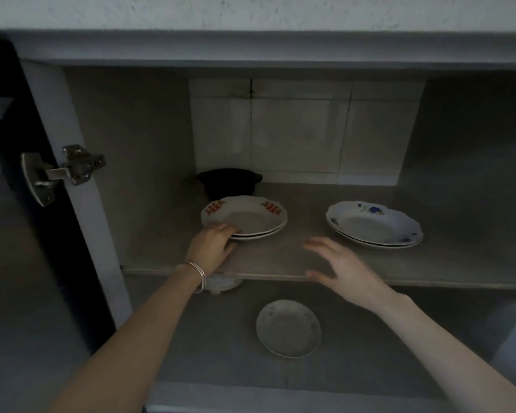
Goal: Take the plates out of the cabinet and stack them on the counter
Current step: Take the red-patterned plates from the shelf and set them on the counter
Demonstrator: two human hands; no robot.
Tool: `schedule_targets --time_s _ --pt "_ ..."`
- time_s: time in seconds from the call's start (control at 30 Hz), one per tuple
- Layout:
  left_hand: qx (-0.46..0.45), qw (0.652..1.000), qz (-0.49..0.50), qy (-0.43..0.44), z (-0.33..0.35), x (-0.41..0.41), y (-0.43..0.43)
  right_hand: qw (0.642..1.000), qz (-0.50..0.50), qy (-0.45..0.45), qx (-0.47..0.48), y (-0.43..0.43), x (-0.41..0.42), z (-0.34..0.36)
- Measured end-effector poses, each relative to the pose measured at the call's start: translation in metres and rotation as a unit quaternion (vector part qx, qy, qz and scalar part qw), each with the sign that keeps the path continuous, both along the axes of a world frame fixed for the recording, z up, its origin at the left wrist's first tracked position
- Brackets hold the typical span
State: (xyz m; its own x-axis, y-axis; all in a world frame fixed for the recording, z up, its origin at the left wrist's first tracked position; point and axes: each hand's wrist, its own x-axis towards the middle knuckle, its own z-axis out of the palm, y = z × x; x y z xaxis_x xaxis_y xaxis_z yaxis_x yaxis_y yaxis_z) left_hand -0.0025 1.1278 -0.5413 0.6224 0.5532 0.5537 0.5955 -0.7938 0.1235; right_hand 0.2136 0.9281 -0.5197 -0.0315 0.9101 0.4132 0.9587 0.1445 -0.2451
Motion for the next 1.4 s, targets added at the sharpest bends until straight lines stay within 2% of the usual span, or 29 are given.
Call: schedule_targets --time_s 0.27,0.5,0.67,0.83,0.97,1.1,1.17,1.27,1.3,1.4 --pt "0.037 0.998 -0.022 -0.034 -0.004 0.005 -0.016 0.997 0.060 0.050 0.004 0.018 0.004 -0.007" --pt "0.030 0.993 -0.062 -0.097 -0.013 -0.007 -0.052 0.986 0.103 0.129 0.037 0.027 0.005 -0.014" --pt "0.038 0.992 -0.064 -0.100 -0.017 -0.018 -0.070 0.978 0.088 0.180 0.059 0.038 0.004 -0.015" --pt "-0.068 0.986 -0.107 -0.109 -0.003 -0.035 -0.065 0.973 0.031 0.229 0.020 0.060 0.003 -0.008" --pt "-0.155 0.977 0.003 -0.146 0.007 -0.043 -0.043 0.954 -0.016 0.296 -0.051 0.078 -0.001 0.003" --pt "-0.289 0.942 0.089 -0.148 0.023 -0.036 -0.029 0.935 -0.032 0.339 -0.102 0.091 -0.005 0.009" --pt "-0.337 0.923 0.092 -0.163 0.028 -0.031 -0.027 0.910 -0.043 0.397 -0.114 0.096 -0.005 0.006" --pt "-0.391 0.891 0.080 -0.217 0.032 -0.025 -0.030 0.798 -0.043 0.581 -0.150 0.098 -0.007 0.004" --pt "-0.405 0.879 0.075 -0.238 0.031 -0.025 -0.031 0.781 -0.041 0.604 -0.153 0.098 -0.008 0.004" --pt "-0.411 0.869 0.061 -0.269 0.028 -0.024 -0.036 0.766 -0.035 0.627 -0.137 0.095 -0.010 0.004"
